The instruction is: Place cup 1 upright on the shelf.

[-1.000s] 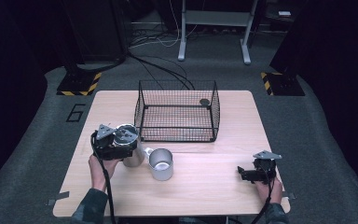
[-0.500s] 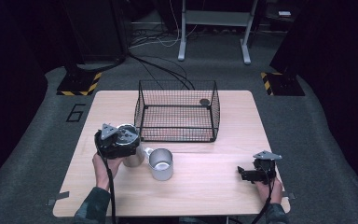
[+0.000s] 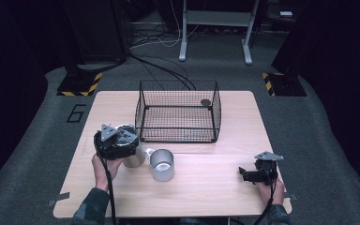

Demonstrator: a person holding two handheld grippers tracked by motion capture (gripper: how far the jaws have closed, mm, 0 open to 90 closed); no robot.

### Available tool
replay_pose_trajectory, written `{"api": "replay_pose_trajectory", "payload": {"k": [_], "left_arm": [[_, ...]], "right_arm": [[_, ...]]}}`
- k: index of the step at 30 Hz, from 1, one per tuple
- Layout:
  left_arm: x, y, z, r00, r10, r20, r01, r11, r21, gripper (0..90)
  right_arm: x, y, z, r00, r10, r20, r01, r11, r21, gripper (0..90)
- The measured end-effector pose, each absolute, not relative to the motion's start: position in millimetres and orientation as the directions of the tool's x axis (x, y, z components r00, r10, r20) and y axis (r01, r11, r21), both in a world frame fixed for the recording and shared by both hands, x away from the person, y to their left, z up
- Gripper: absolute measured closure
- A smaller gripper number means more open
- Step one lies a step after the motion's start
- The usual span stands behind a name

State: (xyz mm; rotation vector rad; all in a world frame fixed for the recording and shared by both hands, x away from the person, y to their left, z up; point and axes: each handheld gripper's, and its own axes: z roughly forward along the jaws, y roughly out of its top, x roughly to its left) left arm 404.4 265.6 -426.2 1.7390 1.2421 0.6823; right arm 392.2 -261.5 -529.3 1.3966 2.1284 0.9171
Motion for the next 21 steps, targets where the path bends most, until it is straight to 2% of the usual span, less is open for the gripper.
{"api": "replay_pose_trajectory", "payload": {"k": [10,21], "left_arm": [[397,273,-419,0.349,0.936,-0.045,0.443,-0.123,0.888,3.8],[388,275,-396,0.376,0.927,0.006,0.411,-0.173,0.895,3.8]], "right_arm": [[392,-262,-529,-0.399,0.917,0.001,0.630,0.273,0.727,4.7],[392,-262,-529,-0.400,0.916,0.001,0.629,0.274,0.727,5.0]]}}
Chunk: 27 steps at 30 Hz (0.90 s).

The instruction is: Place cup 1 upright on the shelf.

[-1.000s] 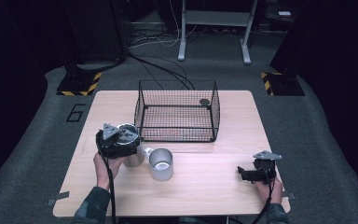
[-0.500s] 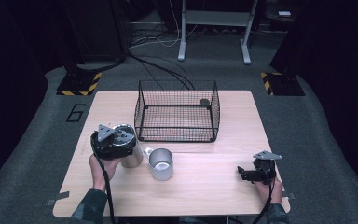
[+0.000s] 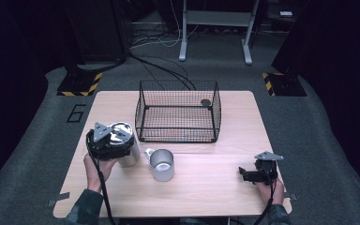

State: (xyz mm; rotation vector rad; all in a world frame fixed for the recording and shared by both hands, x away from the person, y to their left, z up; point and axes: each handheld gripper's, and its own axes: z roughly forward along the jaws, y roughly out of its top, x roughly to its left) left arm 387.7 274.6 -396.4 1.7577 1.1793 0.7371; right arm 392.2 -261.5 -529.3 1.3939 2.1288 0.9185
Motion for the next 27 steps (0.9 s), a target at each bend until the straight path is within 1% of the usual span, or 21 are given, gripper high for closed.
{"api": "replay_pose_trajectory", "payload": {"k": [14,27], "left_arm": [[380,277,-374,0.399,0.916,0.044,0.383,-0.210,0.900,3.8],[379,276,-353,0.418,0.907,0.055,0.363,-0.222,0.905,3.8]], "right_arm": [[392,-261,-529,-0.400,0.917,0.004,0.626,0.270,0.731,5.6],[392,-261,-529,-0.398,0.917,0.004,0.626,0.269,0.732,5.9]]}}
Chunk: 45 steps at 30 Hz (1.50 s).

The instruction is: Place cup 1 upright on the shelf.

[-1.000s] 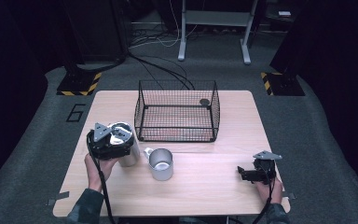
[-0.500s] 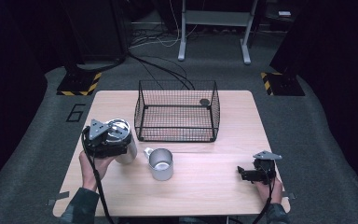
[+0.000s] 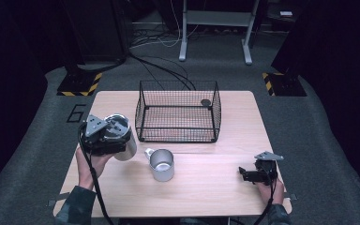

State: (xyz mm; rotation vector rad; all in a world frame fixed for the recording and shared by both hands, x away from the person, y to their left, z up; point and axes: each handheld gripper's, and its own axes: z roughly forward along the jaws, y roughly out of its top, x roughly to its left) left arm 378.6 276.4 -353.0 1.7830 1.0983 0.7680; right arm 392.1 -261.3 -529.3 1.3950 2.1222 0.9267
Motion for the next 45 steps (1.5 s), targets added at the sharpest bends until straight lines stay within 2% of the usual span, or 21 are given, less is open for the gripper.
{"api": "replay_pose_trajectory", "payload": {"k": [45], "left_arm": [[392,239,-295,0.536,0.839,0.096,0.284,-0.287,0.915,3.8]], "right_arm": [[392,-261,-529,-0.398,0.917,0.004,0.625,0.268,0.733,6.7]]}}
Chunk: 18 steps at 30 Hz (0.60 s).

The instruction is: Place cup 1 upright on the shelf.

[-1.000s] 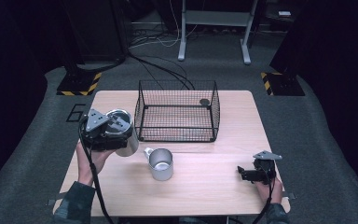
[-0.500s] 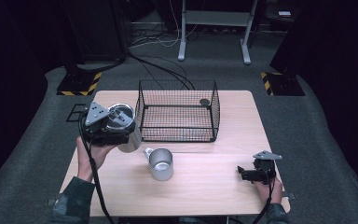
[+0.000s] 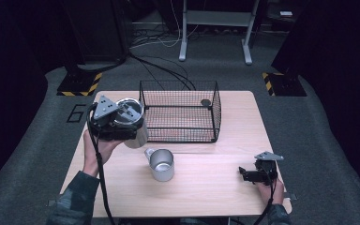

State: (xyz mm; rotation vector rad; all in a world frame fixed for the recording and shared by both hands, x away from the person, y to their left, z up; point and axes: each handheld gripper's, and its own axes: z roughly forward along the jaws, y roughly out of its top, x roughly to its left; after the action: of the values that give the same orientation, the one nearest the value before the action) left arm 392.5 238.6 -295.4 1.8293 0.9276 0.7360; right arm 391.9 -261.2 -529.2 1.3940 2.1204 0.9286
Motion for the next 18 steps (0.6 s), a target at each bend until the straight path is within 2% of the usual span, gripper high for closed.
{"api": "replay_pose_trajectory", "payload": {"k": [18], "left_arm": [[413,218,-288,0.574,0.814,0.092,0.282,-0.302,0.911,3.8]], "right_arm": [[392,-261,-529,-0.399,0.917,0.004,0.624,0.268,0.734,7.4]]}}
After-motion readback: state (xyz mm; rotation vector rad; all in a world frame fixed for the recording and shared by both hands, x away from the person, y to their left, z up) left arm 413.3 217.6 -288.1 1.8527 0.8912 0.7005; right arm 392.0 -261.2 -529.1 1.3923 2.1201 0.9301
